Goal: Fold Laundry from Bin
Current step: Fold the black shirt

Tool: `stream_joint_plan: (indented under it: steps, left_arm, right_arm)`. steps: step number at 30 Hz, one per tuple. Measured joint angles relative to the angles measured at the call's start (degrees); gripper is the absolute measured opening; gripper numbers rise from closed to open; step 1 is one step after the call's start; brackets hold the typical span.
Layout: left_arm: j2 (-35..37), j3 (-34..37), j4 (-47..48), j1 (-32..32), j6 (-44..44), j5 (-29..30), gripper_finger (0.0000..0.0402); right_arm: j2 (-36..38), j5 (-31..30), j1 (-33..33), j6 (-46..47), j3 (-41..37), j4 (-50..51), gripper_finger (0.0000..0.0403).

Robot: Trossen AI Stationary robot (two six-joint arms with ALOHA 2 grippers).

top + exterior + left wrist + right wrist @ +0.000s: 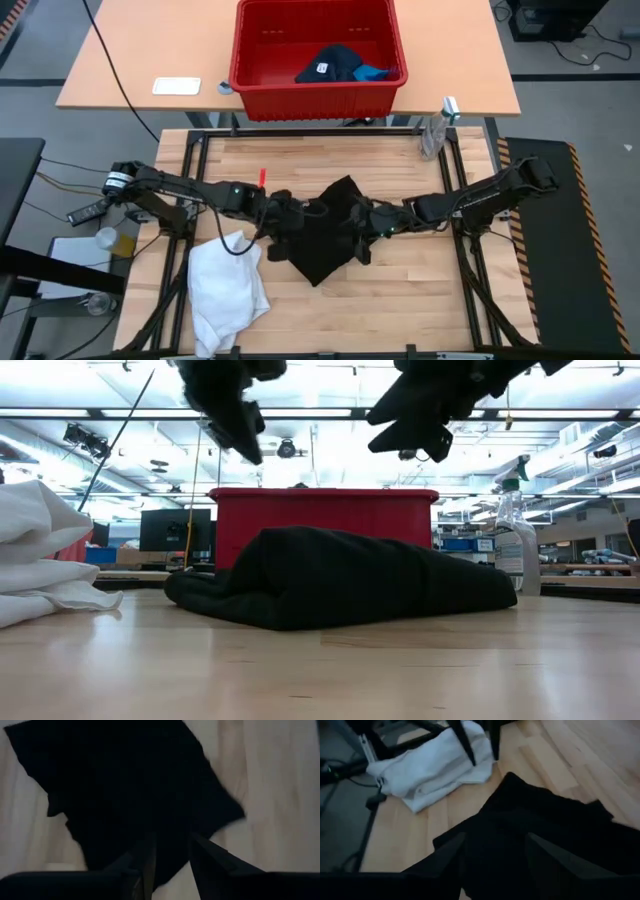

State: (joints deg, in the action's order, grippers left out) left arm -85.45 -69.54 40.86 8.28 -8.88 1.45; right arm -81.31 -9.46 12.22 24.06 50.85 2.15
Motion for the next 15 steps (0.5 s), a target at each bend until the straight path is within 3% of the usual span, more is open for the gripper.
stream_joint_plan:
  steps: [6,11,15]
  left_arm:
    - [0.0,-0.2,5.7,3.1,8.25,6.14,0.015]
    - [-0.09,0.09,6.98,3.57,10.6,6.98,0.0195]
    - [-0.09,0.36,9.07,1.89,13.17,7.01,0.0202]
  right_arm:
    - [-1.22,-4.5,1.04,2.17,-0.05,-3.08,0.0223]
    - [-1.72,-1.57,-0.27,2.9,-0.06,-5.1,0.0255]
    - [-3.18,-1.18,-0.3,2.84,-0.02,-5.5,0.0267]
